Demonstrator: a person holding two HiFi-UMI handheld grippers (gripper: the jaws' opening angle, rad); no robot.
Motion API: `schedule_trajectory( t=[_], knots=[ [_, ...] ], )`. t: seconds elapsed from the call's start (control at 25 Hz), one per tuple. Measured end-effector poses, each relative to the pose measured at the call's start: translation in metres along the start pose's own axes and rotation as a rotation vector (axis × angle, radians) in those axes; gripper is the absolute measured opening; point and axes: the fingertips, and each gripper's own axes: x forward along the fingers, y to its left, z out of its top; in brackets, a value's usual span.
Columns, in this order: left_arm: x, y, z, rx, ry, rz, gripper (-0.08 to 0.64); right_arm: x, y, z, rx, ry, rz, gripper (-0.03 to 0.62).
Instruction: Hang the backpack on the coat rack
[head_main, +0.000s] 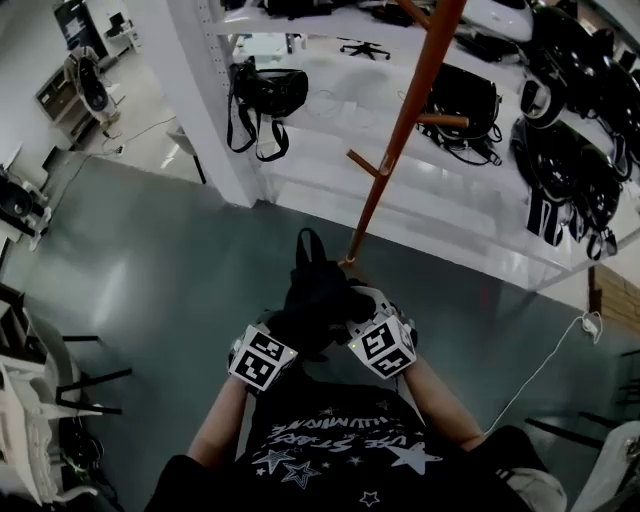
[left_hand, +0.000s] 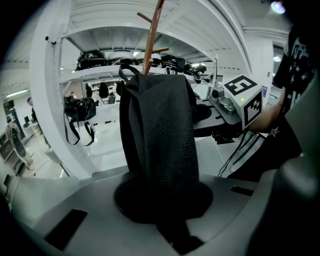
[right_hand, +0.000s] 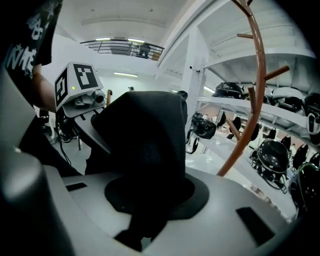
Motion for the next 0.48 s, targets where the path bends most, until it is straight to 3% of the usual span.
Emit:
schedule_trajectory(
  t=[0.24, 0.48],
  knots=[
    [0.029, 0.072, 0.039, 0.162, -0.013, -0.173, 0.055, 0.039, -0.045, 0.021, 0.098, 0.071, -0.207, 0.097],
    [0.045, 0.129, 0.076, 0.32, -0.015, -0.265, 0.055, 0.07, -0.077, 0.042, 0.197, 0.11, -0.349, 0.096]
  ],
)
